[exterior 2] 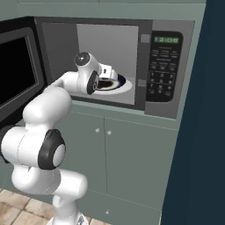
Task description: Pick the eggplant from the counter and place it in the microwave. Then turn on the microwave.
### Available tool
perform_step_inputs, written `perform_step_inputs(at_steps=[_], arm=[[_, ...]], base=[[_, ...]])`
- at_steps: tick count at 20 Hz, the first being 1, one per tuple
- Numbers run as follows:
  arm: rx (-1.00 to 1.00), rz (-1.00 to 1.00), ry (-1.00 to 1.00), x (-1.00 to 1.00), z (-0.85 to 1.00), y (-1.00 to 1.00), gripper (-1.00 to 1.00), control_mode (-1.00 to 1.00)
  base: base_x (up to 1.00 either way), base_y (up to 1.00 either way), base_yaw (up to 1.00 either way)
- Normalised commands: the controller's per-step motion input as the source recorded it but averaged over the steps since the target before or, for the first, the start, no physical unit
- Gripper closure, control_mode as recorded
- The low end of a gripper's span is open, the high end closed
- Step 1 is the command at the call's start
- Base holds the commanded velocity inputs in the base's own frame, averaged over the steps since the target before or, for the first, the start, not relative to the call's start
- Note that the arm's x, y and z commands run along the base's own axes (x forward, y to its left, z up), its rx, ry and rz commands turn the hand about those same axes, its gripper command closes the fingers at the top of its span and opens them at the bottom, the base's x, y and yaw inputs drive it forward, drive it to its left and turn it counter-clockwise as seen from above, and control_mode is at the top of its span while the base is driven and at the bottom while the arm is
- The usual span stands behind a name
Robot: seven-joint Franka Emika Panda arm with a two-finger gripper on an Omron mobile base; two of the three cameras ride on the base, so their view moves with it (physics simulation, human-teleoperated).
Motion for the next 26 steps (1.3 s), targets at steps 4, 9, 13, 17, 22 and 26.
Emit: perform_step_inputs(at_steps=[4, 9, 13, 17, 22, 26], arm=[[0.00, 0.00, 0.04, 0.16, -0.01, 0.00, 1.00, -1.00], [0.00, 0.00, 0.03, 0.14, -0.04, 0.00, 1.00, -1.00], [0.00, 0.00, 0.02, 0.11, -0.04, 0.00, 1.00, -1.00], [0.00, 0.00, 0.01, 0.11, -0.06, 0.00, 1.00, -1.00], [0.00, 0.00, 0.00, 0.11, -0.07, 0.00, 1.00, -1.00], [0.00, 0.00, 0.00, 0.12, -0.06, 0.00, 1.00, -1.00]], base=[[0.00, 0.00, 0.00], [0.00, 0.00, 0.00], [0.00, 0.00, 0.00], [0.00, 0.00, 0.00], [0.00, 0.00, 0.00], [0.00, 0.00, 0.00]])
